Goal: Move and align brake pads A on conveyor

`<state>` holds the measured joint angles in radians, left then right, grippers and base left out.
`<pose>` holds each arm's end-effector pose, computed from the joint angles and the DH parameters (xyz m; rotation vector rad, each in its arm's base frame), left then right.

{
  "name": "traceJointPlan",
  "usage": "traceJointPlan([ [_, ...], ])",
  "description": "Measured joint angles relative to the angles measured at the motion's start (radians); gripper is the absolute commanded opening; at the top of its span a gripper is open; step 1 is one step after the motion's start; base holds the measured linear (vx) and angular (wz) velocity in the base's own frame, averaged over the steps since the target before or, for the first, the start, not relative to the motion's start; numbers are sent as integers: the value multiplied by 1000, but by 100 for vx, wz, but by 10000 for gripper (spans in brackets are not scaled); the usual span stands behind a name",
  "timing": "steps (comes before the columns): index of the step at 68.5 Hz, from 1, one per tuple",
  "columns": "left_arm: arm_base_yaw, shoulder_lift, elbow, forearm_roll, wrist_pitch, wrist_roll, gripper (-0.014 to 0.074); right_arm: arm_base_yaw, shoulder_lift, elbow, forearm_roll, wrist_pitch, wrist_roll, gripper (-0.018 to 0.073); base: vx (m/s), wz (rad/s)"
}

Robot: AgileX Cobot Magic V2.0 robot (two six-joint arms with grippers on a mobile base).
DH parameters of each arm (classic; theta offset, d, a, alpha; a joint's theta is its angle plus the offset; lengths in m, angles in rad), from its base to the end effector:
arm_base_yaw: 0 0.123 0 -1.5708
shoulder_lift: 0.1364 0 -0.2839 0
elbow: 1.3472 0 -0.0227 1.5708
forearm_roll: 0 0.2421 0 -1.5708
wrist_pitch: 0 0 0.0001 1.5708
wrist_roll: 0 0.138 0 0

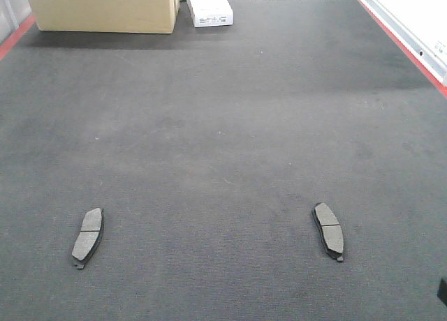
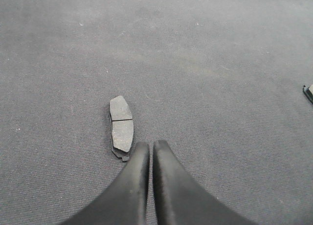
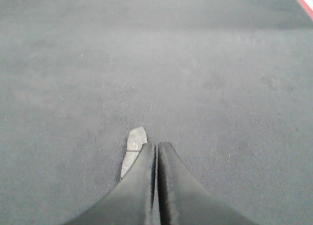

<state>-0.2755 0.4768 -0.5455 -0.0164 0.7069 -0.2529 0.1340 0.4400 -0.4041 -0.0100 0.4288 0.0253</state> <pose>0.1160 -0.0343 0.2741 0.0172 2.1395 -0.3307 0.1297 0.0169 0.2619 -0.1120 1.9463 0.0953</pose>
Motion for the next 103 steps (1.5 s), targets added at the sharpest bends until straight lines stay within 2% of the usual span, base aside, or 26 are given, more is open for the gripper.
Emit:
traceJointPlan([
  [59, 0, 0, 0, 0, 0, 0, -6, 0, -3, 1, 0, -1, 0, -10, -1, 0],
  [103, 0, 0, 0, 0, 0, 0, -6, 0, -3, 1, 0, -1, 0, -10, -20, -1],
])
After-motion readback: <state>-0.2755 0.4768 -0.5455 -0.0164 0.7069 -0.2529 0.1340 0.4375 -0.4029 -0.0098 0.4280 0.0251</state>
